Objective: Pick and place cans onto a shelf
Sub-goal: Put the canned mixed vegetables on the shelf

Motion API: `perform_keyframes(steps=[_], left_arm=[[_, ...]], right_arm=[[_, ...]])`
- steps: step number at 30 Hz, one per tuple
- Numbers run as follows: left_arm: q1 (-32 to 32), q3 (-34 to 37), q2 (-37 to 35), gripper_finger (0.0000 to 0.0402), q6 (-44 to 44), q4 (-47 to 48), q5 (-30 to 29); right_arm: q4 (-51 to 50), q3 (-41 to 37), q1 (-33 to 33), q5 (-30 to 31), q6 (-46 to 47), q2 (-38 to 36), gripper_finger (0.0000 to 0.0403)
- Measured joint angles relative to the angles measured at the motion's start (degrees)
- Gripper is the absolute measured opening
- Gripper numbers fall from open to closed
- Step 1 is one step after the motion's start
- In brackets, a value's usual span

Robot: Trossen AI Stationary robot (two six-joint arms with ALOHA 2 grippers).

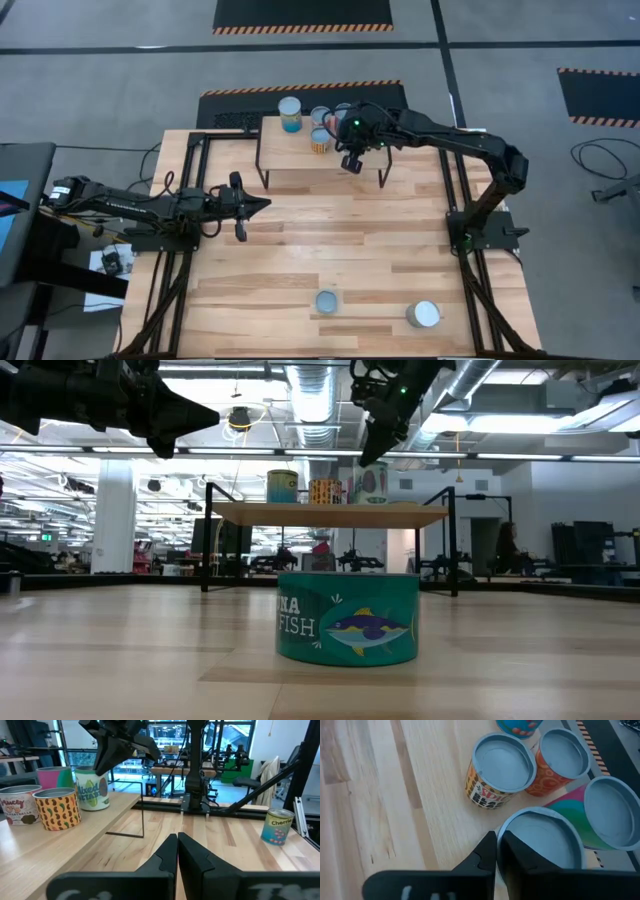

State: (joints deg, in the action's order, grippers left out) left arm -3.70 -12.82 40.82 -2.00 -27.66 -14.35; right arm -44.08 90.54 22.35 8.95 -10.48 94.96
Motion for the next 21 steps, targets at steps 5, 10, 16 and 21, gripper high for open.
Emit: perform_keyframes(steps=[5, 10, 16, 21], left_arm=[[0.0, 0.0, 0.0, 0.0002, 0.0, 0.0, 0.0], [0.0, 0.0, 0.0, 0.0002, 0.0, 0.0, 0.0], [0.0, 0.0, 0.0, 0.0002, 0.0, 0.0, 0.0], [0.0, 0.0, 0.0, 0.0002, 0.0, 0.0, 0.0]], right_arm=[[0.4, 0.0, 0.0, 0.0, 0.0, 0.0, 0.005], [1.3, 0.0, 0.0, 0.0, 0.1, 0.0, 0.0051], [1.3, 0.0, 0.0, 0.0, 0.1, 0.0, 0.0051], [1.3, 0.0, 0.0, 0.0, 0.1, 0.0, 0.0052]])
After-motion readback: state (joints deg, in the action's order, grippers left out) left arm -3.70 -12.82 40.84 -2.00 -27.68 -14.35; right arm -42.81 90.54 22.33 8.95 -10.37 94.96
